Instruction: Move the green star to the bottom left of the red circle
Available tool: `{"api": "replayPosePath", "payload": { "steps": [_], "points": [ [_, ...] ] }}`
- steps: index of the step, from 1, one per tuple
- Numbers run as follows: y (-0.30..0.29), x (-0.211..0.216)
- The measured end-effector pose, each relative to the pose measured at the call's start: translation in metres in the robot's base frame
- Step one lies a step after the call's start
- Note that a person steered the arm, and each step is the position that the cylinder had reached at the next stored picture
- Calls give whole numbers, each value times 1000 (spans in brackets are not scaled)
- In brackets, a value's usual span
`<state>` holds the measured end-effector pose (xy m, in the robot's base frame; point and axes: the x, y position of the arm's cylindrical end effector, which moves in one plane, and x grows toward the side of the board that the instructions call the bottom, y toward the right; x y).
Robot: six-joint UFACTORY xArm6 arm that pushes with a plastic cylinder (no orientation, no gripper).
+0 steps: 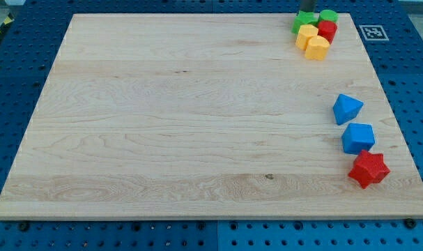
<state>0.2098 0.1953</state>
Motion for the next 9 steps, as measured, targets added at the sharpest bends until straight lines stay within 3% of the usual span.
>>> {"api": "replayPosePath", "payload": {
  "steps": [2, 9],
  "points": [
    [-15, 49],
    [-94, 133]
  ]
}}
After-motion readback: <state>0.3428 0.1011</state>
